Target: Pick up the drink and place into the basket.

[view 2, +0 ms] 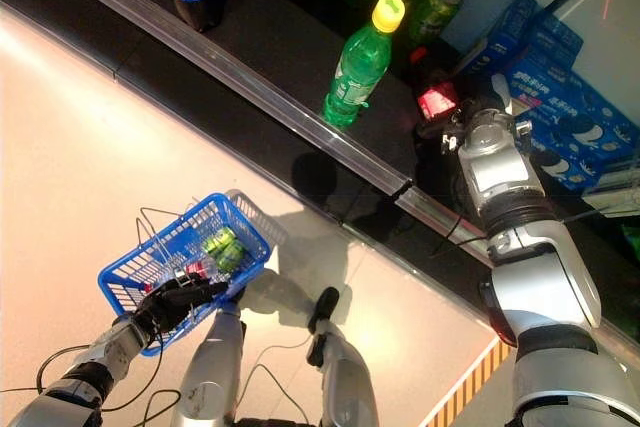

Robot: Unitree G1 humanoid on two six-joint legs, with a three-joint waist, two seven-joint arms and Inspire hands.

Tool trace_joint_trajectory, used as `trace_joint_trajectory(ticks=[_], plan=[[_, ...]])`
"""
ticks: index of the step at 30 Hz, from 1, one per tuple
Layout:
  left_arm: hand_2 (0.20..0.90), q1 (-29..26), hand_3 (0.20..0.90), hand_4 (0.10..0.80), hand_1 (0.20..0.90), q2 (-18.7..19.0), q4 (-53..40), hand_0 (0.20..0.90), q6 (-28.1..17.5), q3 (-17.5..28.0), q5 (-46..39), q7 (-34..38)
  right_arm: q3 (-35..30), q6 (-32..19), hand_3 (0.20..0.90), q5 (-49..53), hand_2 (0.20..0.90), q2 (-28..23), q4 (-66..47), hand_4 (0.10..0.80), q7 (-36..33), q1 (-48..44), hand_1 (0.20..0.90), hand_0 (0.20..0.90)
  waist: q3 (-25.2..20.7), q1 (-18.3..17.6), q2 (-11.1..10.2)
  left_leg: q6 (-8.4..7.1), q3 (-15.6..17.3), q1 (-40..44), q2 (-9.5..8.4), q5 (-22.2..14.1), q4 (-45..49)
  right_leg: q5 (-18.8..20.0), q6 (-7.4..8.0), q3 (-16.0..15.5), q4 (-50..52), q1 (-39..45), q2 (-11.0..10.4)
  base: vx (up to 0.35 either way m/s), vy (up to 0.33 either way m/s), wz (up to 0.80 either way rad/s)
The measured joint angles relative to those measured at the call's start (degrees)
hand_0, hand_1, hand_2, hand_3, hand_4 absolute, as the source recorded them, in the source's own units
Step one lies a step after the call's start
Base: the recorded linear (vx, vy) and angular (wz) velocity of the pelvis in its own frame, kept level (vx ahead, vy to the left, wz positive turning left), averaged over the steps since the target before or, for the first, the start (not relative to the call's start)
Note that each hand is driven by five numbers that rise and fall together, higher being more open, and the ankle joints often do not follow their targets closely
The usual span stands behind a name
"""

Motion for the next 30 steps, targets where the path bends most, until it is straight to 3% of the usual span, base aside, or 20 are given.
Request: trace_joint_trajectory(ticks=[20,21,22,23,30], plan=[[0.3,-0.44,0.2,0.1,0.3,-0.28,-0.07,0.3,-0.17,-1.76,-0.52,0.0,2.07,-0.14,0.9,-4.29,0.9,0.21,0.13,0.8,-1.71,-1.02,0.9,0.9,-0.12,-0.16,1.28,0.0,-0.01,-0.8,-0.11,0.41,0.0,0.11,0.11,0.03,0.38,-0.92,-0.15,0.0,0.0,0.0],[0.3,-0.44,0.2,0.1,0.3,-0.28,-0.07,0.3,-0.17,-1.82,-0.52,0.0,2.07,-0.25,0.713,-4.32,0.74,0.22,0.18,0.613,-1.74,-1.02,0.74,0.74,-0.13,-0.16,1.33,0.0,-0.01,-0.8,-0.11,0.42,0.0,0.11,0.11,0.03,0.39,-0.92,-0.16,0.0,0.0,0.0],[0.3,-0.44,0.2,0.1,0.3,-0.32,-0.06,0.3,-0.17,-1.82,-0.52,0.0,2.07,-0.3,0.247,-4.5,0.34,0.28,0.25,0.147,-1.83,-1.02,0.34,0.34,-0.15,-0.16,1.39,0.01,-0.01,-0.8,-0.12,0.44,-0.01,0.11,0.11,0.03,0.4,-0.93,-0.17,0.0,0.0,0.0],[0.3,-0.44,0.2,0.1,0.3,-0.35,-0.06,0.3,-0.18,-1.85,-0.52,0.0,2.07,-0.35,0.2,-4.68,0.3,0.39,0.34,0.1,-1.98,-1.02,0.3,0.3,-0.15,-0.16,1.43,0.02,-0.01,-0.8,-0.13,0.45,-0.01,0.11,0.11,0.03,0.42,-0.93,-0.18,0.0,0.0,0.0],[0.3,-0.62,0.2,0.1,0.3,-0.75,-0.09,0.3,-0.27,-1.87,-0.53,-0.01,2.12,-0.82,0.2,-7.75,0.3,1.92,0.73,0.1,-3.6,-1.01,0.3,0.3,-0.21,-0.29,1.62,0.01,0.01,-1.17,-0.2,0.74,-0.03,0.04,0.13,0.15,1.23,-1.71,-0.38,0.0,0.0,0.0]])
